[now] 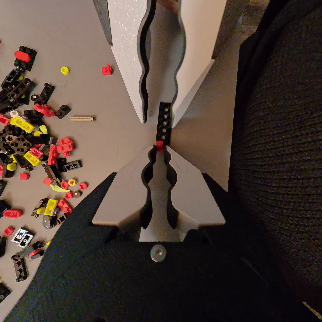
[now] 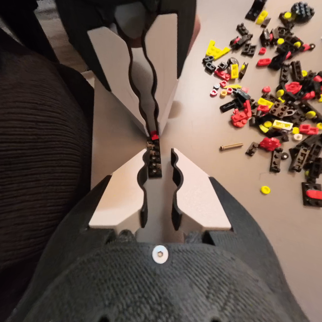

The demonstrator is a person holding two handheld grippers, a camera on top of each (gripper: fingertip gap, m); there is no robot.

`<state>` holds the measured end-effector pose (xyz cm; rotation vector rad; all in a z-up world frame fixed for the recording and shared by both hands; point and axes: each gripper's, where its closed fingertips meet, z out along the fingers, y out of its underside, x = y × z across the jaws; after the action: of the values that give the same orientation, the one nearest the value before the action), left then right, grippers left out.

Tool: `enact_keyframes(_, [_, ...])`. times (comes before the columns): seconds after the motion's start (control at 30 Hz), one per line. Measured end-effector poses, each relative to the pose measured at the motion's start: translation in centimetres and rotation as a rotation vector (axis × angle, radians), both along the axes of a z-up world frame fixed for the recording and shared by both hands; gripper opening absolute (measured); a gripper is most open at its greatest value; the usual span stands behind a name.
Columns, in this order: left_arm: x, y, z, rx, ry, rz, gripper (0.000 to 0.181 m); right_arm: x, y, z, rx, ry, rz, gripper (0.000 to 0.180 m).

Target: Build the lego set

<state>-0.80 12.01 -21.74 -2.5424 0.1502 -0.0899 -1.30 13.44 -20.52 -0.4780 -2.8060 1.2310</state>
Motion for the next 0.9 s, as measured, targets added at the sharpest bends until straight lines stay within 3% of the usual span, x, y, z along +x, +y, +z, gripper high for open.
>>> enact_keyframes(0.27, [0.0, -0.1, 0.3, 0.027, -0.026, 0.009, 0.006, -1.0, -0.7, 0.1, -0.053, -0.09, -0.084, 0.017])
enact_keyframes(0.9, [0.0, 0.4, 0.2, 0.044, -0.047, 0.017, 0.006, -0.8, -1.0, -0.1, -0.021, -0.053, -0.076, 0.016])
